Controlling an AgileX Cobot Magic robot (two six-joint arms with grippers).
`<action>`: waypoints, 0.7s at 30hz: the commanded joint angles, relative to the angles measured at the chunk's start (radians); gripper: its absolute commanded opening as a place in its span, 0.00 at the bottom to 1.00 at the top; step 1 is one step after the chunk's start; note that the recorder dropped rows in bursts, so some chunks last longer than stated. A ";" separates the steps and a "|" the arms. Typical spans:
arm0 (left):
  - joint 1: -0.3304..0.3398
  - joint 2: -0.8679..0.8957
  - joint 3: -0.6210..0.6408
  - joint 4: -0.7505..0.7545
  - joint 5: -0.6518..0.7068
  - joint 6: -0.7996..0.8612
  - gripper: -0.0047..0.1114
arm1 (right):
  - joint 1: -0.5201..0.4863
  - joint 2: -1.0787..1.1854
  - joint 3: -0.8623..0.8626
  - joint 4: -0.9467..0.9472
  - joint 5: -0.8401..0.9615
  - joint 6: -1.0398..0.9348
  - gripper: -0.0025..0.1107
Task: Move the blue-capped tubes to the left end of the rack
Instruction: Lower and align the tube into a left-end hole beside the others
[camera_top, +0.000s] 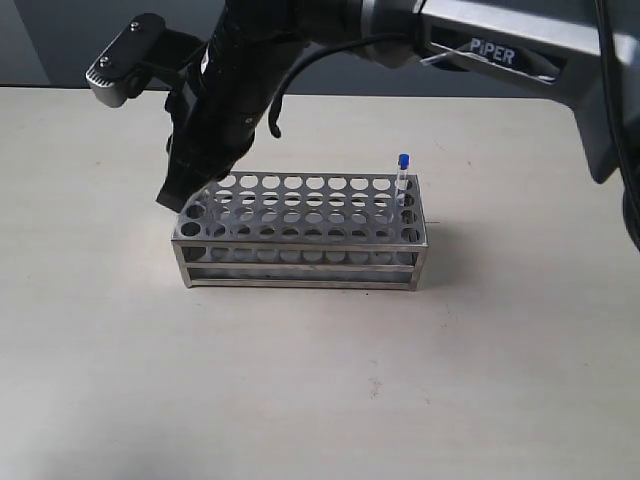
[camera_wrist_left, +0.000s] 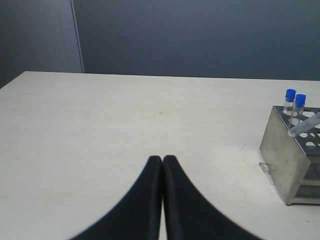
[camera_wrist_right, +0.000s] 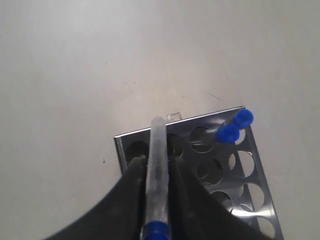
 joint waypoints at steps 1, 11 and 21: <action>-0.004 -0.004 -0.001 -0.001 0.001 -0.002 0.05 | -0.001 -0.004 0.001 0.005 0.026 0.002 0.01; -0.004 -0.004 -0.001 -0.001 0.001 -0.002 0.05 | -0.001 -0.047 0.001 -0.053 0.050 0.011 0.01; -0.004 -0.004 -0.001 -0.001 0.001 -0.002 0.05 | -0.003 -0.051 0.001 -0.084 0.062 0.011 0.01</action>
